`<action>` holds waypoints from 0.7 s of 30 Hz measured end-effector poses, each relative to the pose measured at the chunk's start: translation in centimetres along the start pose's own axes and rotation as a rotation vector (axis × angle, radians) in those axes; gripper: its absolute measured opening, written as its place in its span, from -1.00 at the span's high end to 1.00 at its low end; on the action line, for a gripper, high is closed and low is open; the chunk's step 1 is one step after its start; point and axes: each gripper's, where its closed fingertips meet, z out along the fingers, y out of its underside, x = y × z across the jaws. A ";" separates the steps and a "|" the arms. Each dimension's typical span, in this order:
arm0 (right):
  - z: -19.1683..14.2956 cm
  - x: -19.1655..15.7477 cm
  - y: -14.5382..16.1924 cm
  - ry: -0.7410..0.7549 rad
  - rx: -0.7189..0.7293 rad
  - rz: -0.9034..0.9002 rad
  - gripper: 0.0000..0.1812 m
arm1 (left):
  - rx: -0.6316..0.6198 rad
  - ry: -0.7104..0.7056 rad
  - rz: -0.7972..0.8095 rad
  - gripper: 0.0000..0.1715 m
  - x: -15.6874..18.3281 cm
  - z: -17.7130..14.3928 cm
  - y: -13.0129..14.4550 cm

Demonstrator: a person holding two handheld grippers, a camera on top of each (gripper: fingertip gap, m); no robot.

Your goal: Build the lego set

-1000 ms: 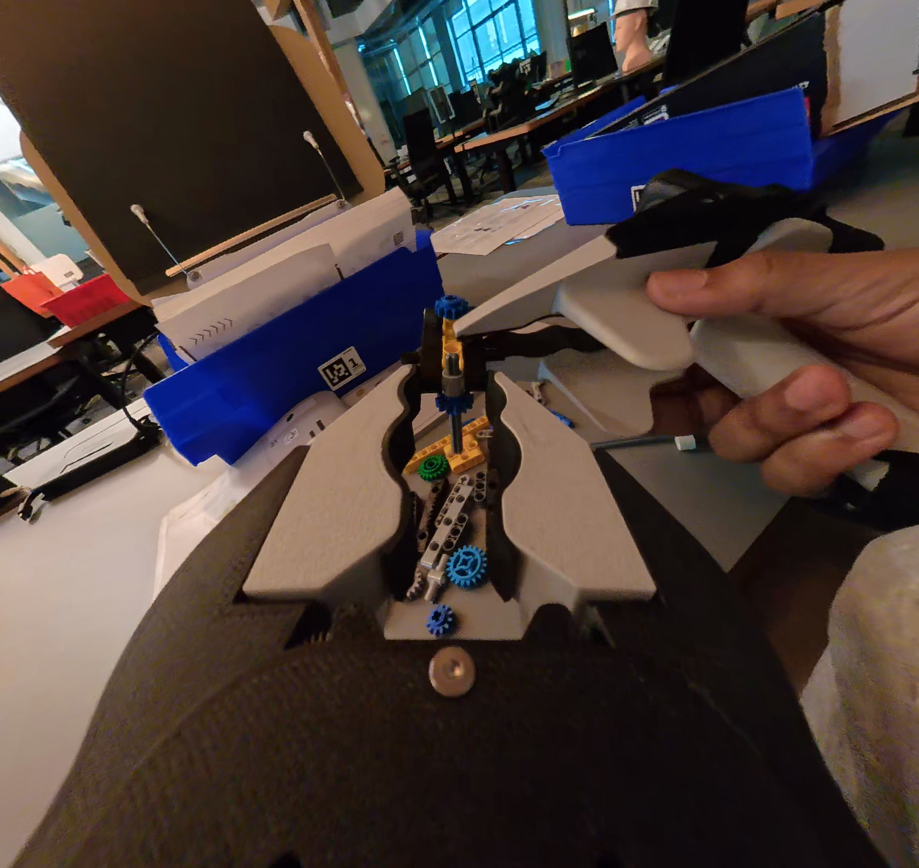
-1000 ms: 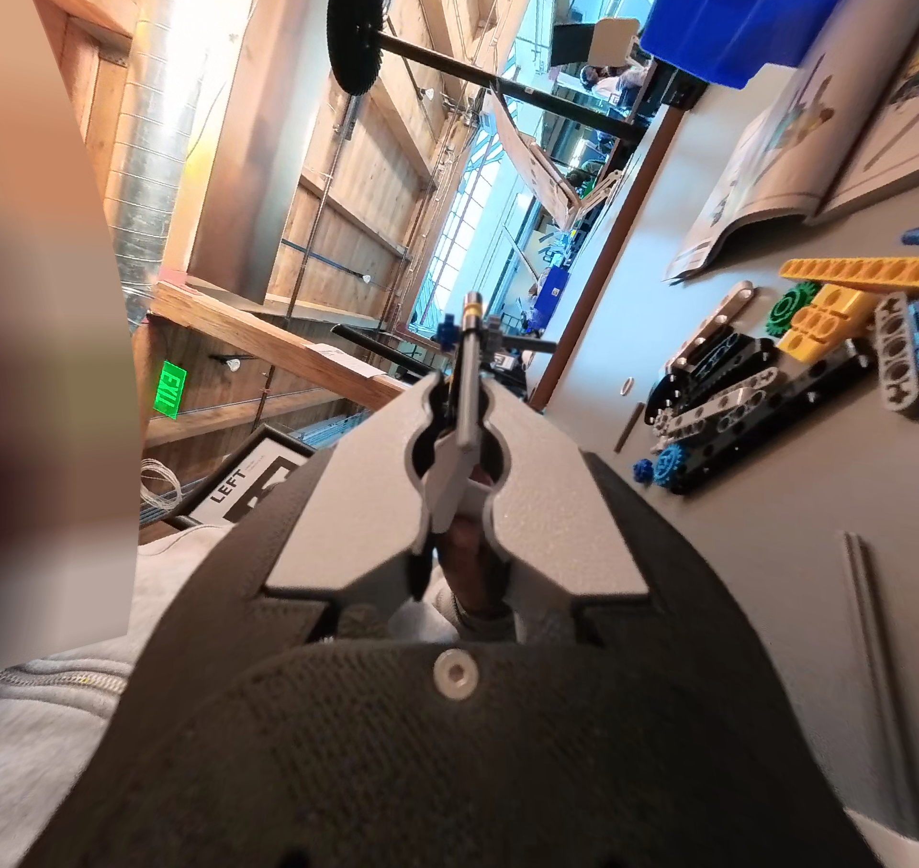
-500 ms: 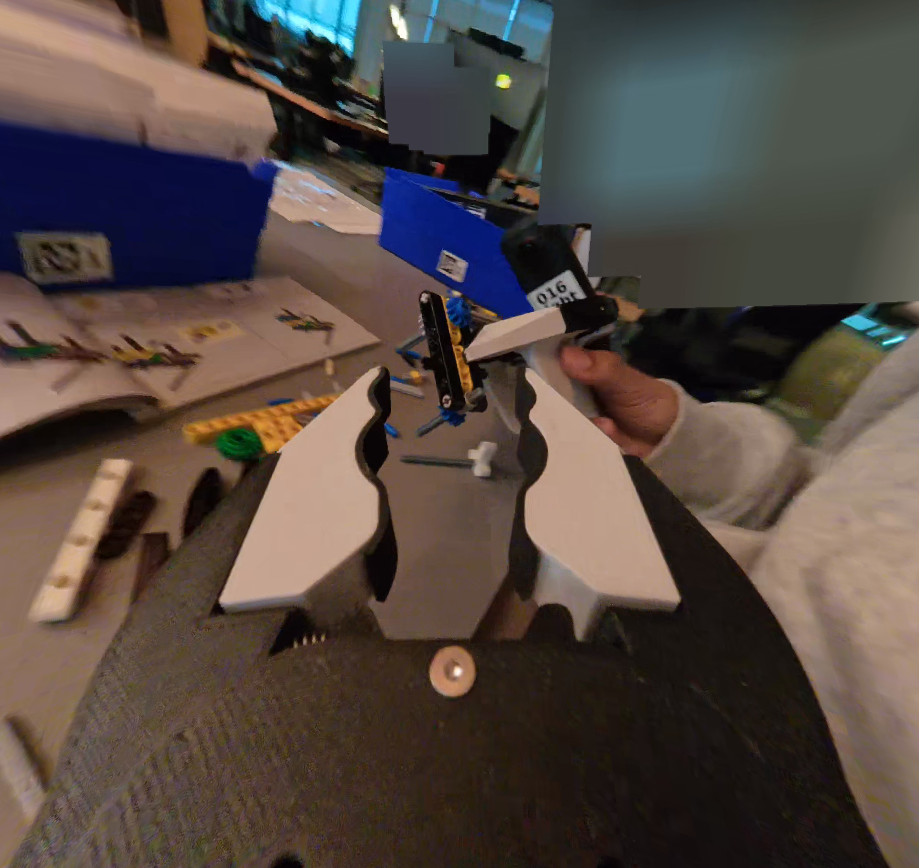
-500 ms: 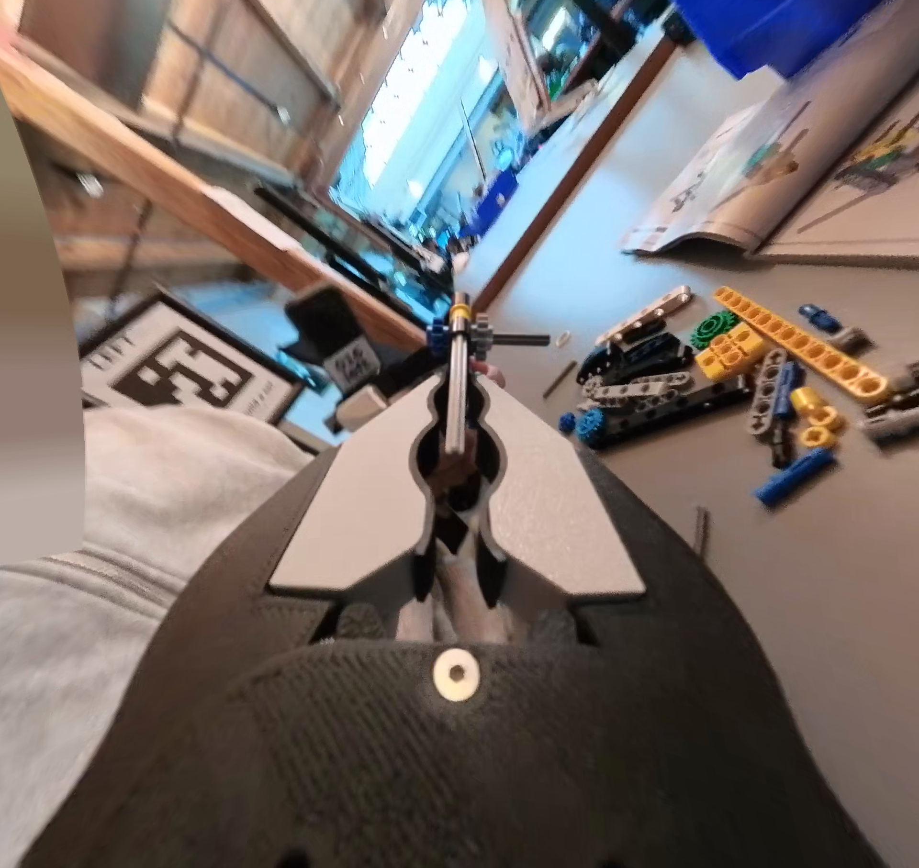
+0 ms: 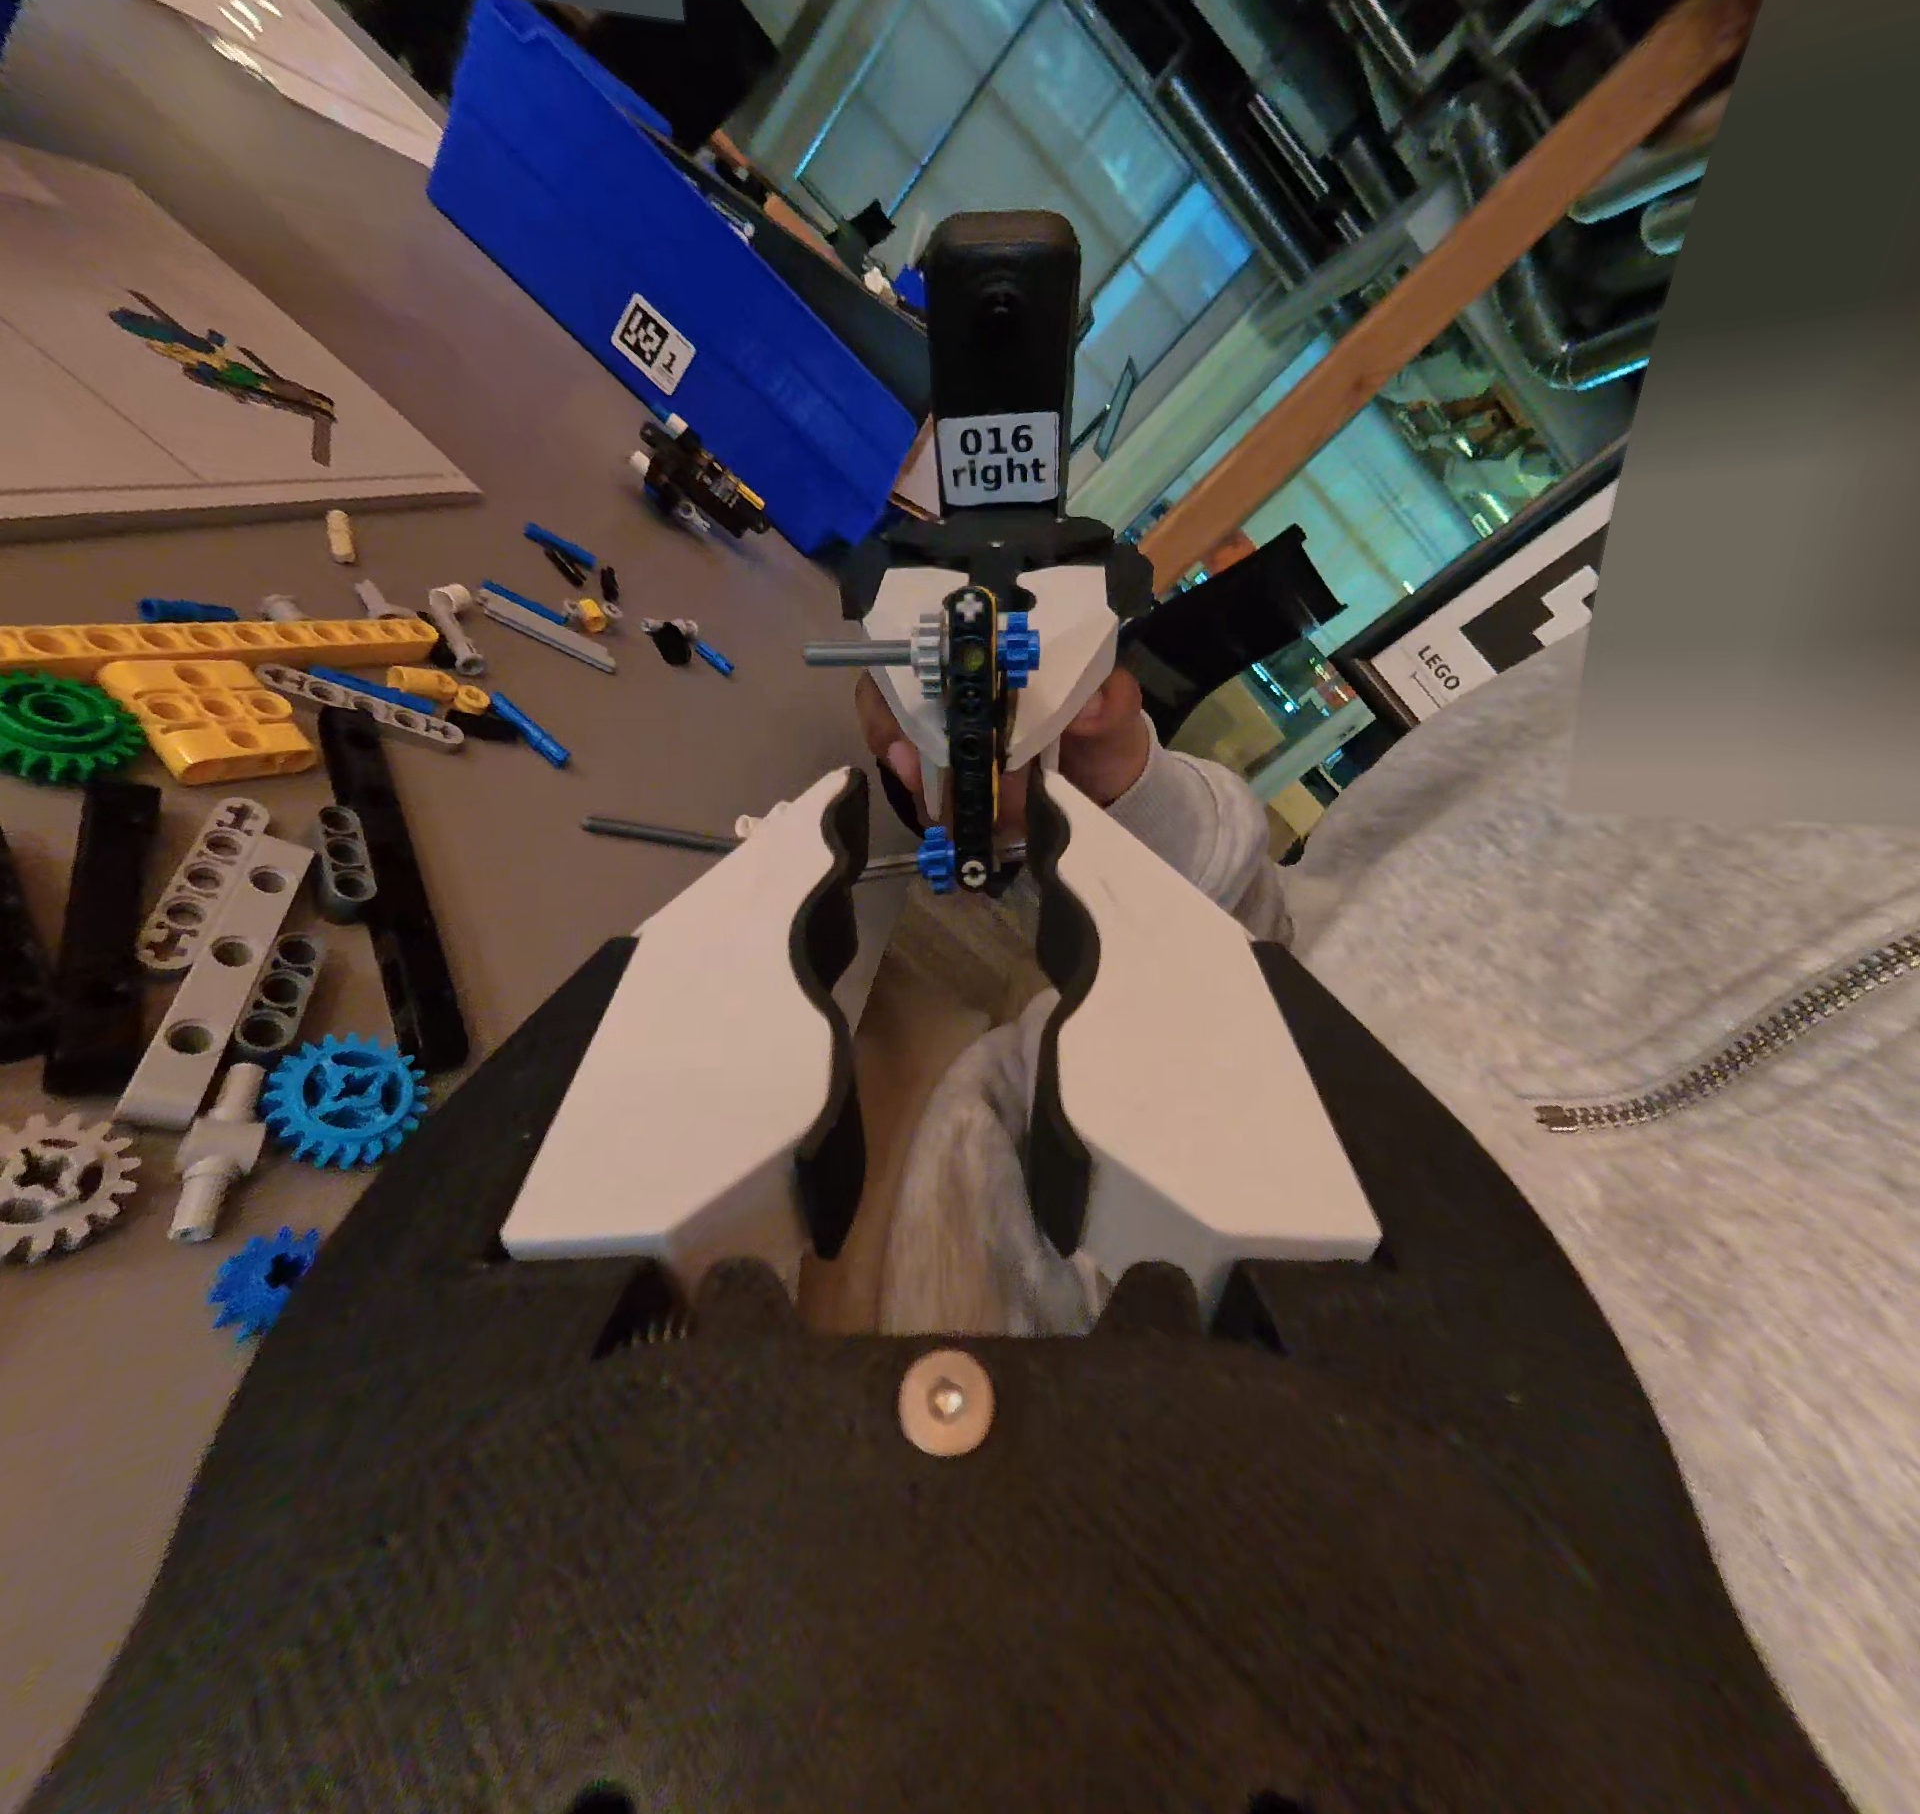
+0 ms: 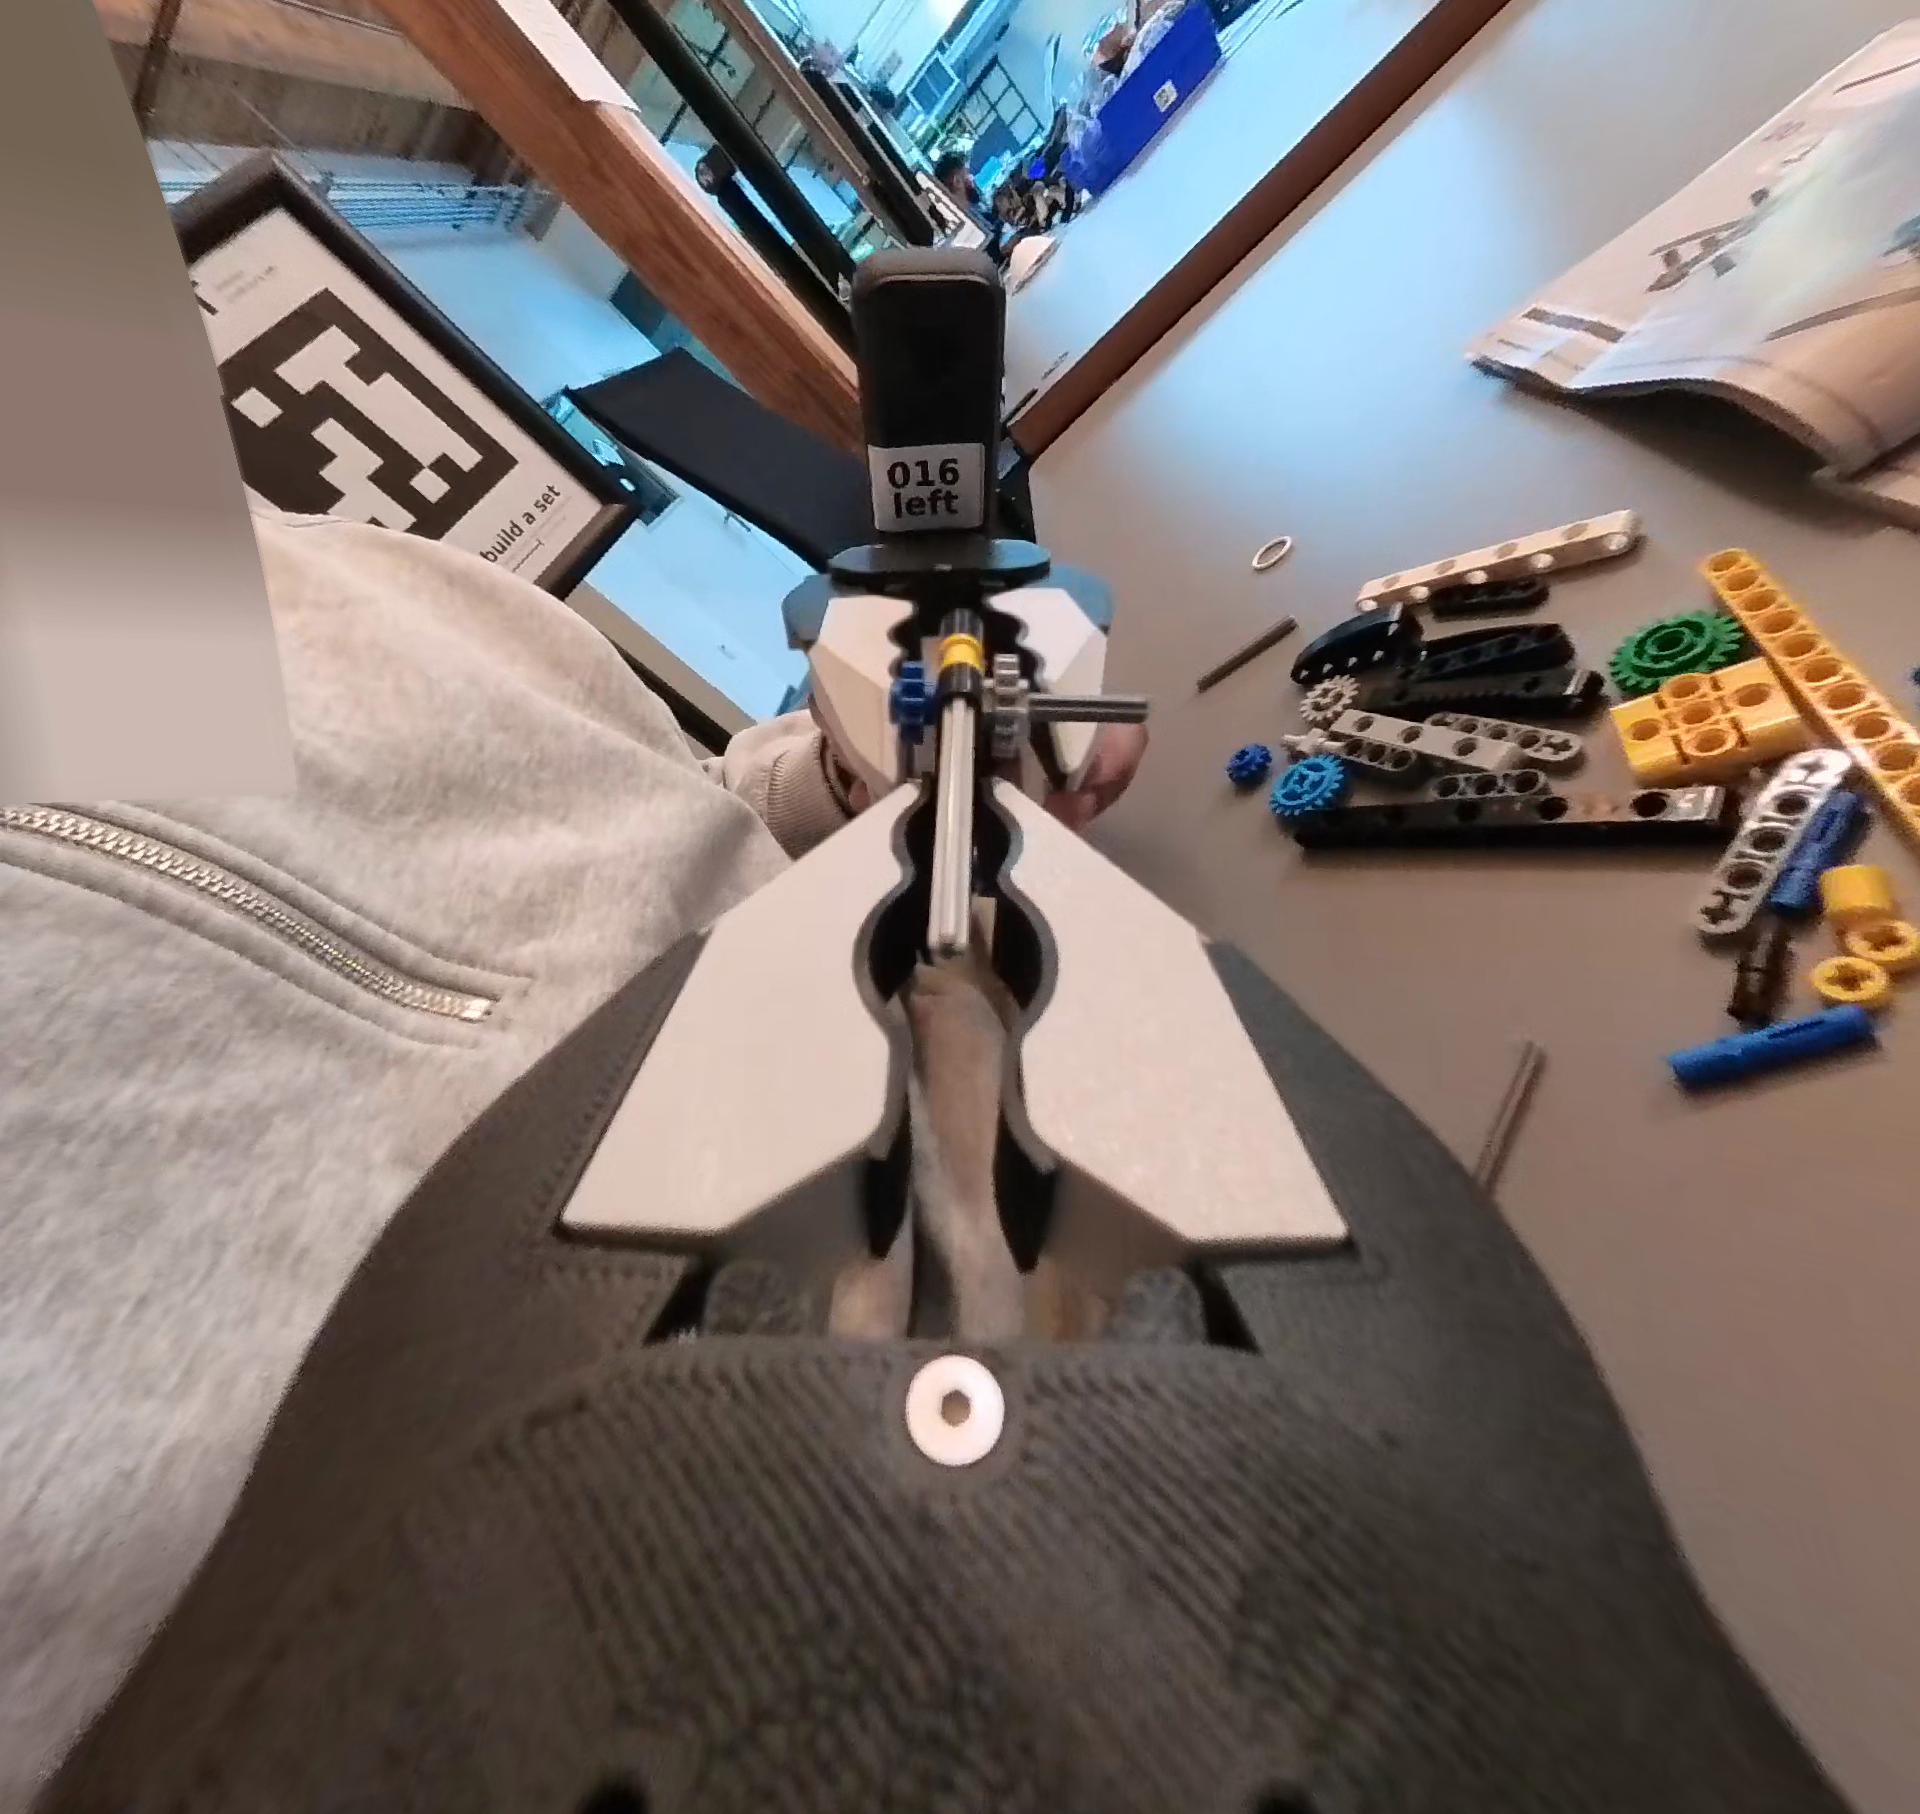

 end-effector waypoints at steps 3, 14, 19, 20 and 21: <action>0.2 -0.1 0.1 -0.012 -0.003 0.008 0.94 | -0.024 0.007 0.002 0.71 0.1 0.2 0.4; 0.5 0.0 0.3 -0.012 -0.009 0.010 0.94 | -0.046 0.012 -0.012 0.85 0.0 0.3 0.9; 0.5 0.1 0.3 -0.012 -0.007 0.012 0.94 | -0.061 0.018 -0.019 0.86 0.0 0.5 1.3; 0.5 0.1 0.3 -0.012 -0.008 0.012 0.94 | -0.062 0.018 -0.019 0.86 0.0 0.5 1.3; 0.6 0.1 0.3 -0.013 -0.008 0.012 0.94 | -0.063 0.018 -0.019 0.86 -0.1 0.5 1.3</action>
